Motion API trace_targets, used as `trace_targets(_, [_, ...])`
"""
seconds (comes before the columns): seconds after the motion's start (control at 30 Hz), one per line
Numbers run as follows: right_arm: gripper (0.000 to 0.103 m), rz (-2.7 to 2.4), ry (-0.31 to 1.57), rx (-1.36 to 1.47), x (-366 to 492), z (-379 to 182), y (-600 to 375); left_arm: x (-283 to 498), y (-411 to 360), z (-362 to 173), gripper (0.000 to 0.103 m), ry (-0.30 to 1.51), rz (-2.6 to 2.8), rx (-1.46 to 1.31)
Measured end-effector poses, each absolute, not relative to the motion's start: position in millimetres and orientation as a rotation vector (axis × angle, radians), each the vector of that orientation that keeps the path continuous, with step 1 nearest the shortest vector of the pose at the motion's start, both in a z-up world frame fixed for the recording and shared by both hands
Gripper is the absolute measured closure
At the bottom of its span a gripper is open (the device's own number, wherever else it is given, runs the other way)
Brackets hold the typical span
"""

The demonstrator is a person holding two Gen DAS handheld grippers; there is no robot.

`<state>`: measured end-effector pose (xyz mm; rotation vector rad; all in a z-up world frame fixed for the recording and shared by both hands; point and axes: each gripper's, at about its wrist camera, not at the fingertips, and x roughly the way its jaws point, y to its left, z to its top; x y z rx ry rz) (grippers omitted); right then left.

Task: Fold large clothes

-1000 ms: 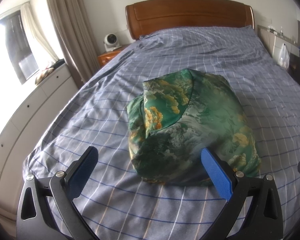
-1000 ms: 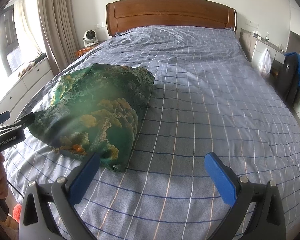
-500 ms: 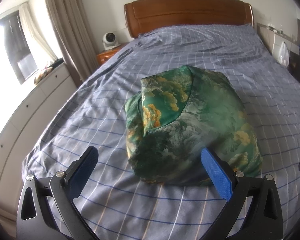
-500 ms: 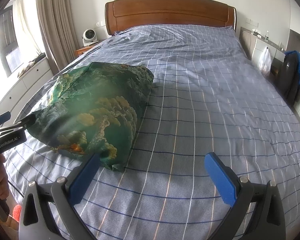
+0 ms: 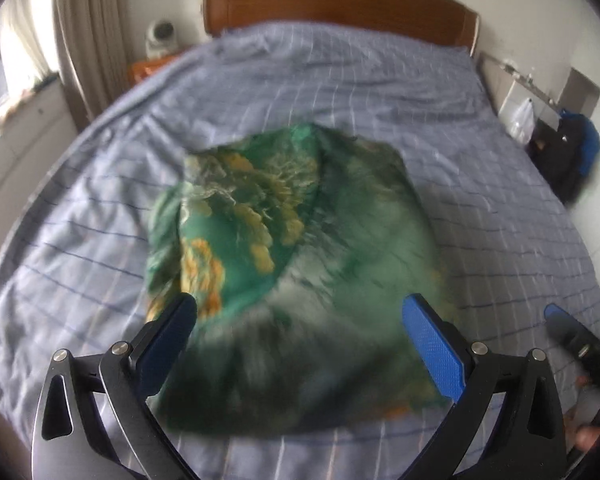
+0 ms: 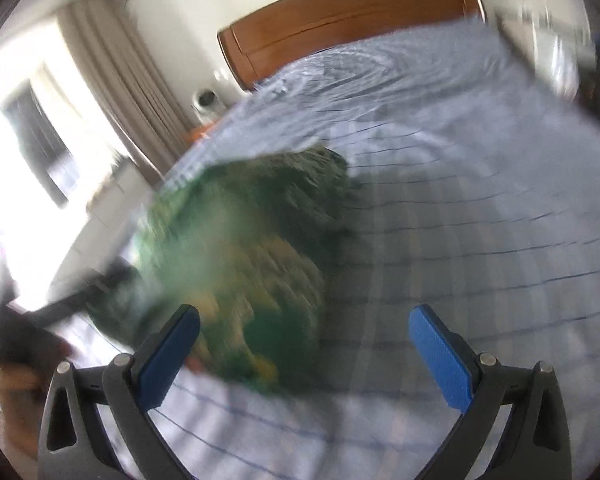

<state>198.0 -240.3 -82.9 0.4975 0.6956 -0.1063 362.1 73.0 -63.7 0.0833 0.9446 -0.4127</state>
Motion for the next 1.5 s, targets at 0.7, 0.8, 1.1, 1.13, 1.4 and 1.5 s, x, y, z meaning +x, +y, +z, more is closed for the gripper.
trace_targets(0.7, [0.0, 0.256, 0.888, 0.982, 358, -207, -253, 471, 145, -121, 0.0, 1.15, -0.563, -0.044])
trace_targets(0.8, [0.0, 0.272, 0.878, 1.034, 352, -209, -254, 476, 155, -131, 0.0, 1.164, -0.568, -0.059])
trace_targets(1.1, [0.0, 0.307, 0.926, 1.039, 360, -221, -247, 486, 165, -187, 0.0, 1.274, -0.649, -0.313])
trace_targets(1.13, [0.0, 0.308, 0.941, 1.041, 366, -224, -248, 487, 165, -192, 0.0, 1.284, -0.643, -0.327])
trace_targets(1.4, [0.01, 0.275, 1.026, 0.876, 387, -203, -228, 479, 168, -207, 0.027, 1.345, -0.707, -0.378])
trace_targets(1.5, [0.021, 0.274, 1.02, 0.779, 389, -186, -215, 470, 165, -189, 0.05, 1.317, -0.699, -0.36])
